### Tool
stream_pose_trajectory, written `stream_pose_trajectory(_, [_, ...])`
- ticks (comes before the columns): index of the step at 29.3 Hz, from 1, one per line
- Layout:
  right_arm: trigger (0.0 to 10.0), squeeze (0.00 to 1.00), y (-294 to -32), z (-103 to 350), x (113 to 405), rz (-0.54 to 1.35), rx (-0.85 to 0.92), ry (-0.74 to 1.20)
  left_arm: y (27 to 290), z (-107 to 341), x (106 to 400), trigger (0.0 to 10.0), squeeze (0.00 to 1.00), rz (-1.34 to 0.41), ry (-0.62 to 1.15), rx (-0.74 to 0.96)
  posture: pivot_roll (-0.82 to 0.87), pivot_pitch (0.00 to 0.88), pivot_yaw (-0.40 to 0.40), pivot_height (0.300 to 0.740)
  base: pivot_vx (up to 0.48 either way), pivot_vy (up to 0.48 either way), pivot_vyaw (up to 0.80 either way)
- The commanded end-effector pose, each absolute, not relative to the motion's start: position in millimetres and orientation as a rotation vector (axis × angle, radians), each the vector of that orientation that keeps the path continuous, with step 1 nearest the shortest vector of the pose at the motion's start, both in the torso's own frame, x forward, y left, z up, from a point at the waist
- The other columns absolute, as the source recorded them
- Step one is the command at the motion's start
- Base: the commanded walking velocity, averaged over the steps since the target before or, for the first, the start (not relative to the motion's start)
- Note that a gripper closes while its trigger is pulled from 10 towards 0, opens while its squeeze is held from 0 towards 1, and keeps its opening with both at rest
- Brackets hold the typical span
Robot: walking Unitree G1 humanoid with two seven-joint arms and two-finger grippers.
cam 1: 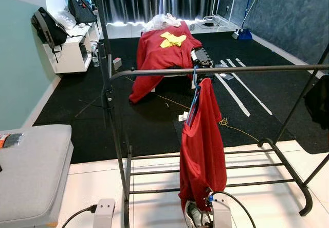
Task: Hang hanger
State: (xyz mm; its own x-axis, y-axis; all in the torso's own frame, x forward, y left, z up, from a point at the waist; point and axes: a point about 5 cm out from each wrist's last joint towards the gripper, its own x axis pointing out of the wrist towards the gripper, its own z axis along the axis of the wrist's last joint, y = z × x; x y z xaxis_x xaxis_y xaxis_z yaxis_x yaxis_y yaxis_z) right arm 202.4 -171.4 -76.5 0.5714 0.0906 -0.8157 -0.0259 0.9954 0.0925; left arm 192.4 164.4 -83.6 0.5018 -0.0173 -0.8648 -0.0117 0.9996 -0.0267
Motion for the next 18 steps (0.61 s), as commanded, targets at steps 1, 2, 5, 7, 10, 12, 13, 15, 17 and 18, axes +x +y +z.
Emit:
stream_pose_trajectory(1, [10.0, 0.0, -164, -74, 207, 0.092, 0.084, 0.945, 171, -84, 190, 10.0, 0.0, 0.017, 1.047, -0.027, 0.07, 0.022, -0.019, 0.74, 0.0, 0.0, 0.0])
stream_pose_trajectory(2, [10.0, 0.0, -164, -74, 208, 0.093, 0.08, 0.94, 172, -84, 191, 10.0, 0.0, 0.028, 1.041, -0.032, 0.07, 0.02, -0.019, 0.74, 0.0, 0.0, 0.0])
stream_pose_trajectory(5, [10.0, 0.0, -164, -74, 208, 0.087, 0.083, 0.933, 173, -83, 192, 10.0, 0.0, 0.039, 1.033, -0.044, 0.07, 0.02, -0.019, 0.74, 0.0, 0.0, 0.0])
stream_pose_trajectory(7, [10.0, 0.0, -164, -73, 209, 0.083, 0.086, 0.923, 174, -83, 192, 10.0, 0.0, 0.045, 1.028, -0.052, 0.07, 0.019, -0.021, 0.74, 0.0, 0.0, 0.0])
stream_pose_trajectory(10, [10.0, 0.0, -164, -73, 209, 0.079, 0.092, 0.914, 168, -79, 201, 10.0, 0.0, 0.023, 1.0, -0.053, 0.07, 0.01, -0.021, 0.74, 0.0, 0.0, 0.0])
stream_pose_trajectory(12, [10.0, 0.0, -164, -73, 209, 0.079, 0.095, 0.91, 163, -76, 207, 10.0, 0.0, 0.004, 0.98, -0.054, 0.07, 0.008, -0.022, 0.74, 0.0, 0.0, 0.0])
stream_pose_trajectory(13, [10.0, 0.0, -164, -73, 209, 0.082, 0.095, 0.911, 159, -74, 210, 10.0, 0.0, -0.013, 0.972, -0.054, 0.07, 0.009, -0.026, 0.74, 0.0, 0.0, 0.0])
stream_pose_trajectory(15, [10.0, 0.0, -164, -73, 209, 0.082, 0.095, 0.911, 159, -74, 210, 10.0, 0.0, -0.013, 0.972, -0.054, 0.07, 0.009, -0.026, 0.74, 0.0, 0.0, 0.0])
stream_pose_trajectory(17, [10.0, 0.0, -164, -73, 208, 0.086, 0.091, 0.909, 157, -74, 211, 10.0, 0.0, -0.011, 0.962, -0.058, 0.06, 0.009, -0.025, 0.74, 0.0, 0.0, 0.0])
stream_pose_trajectory(18, [10.0, 0.0, -164, -73, 208, 0.086, 0.088, 0.898, 158, -73, 212, 10.0, 0.0, -0.001, 0.95, -0.065, 0.06, 0.01, -0.025, 0.74, 0.0, 0.0, 0.0])
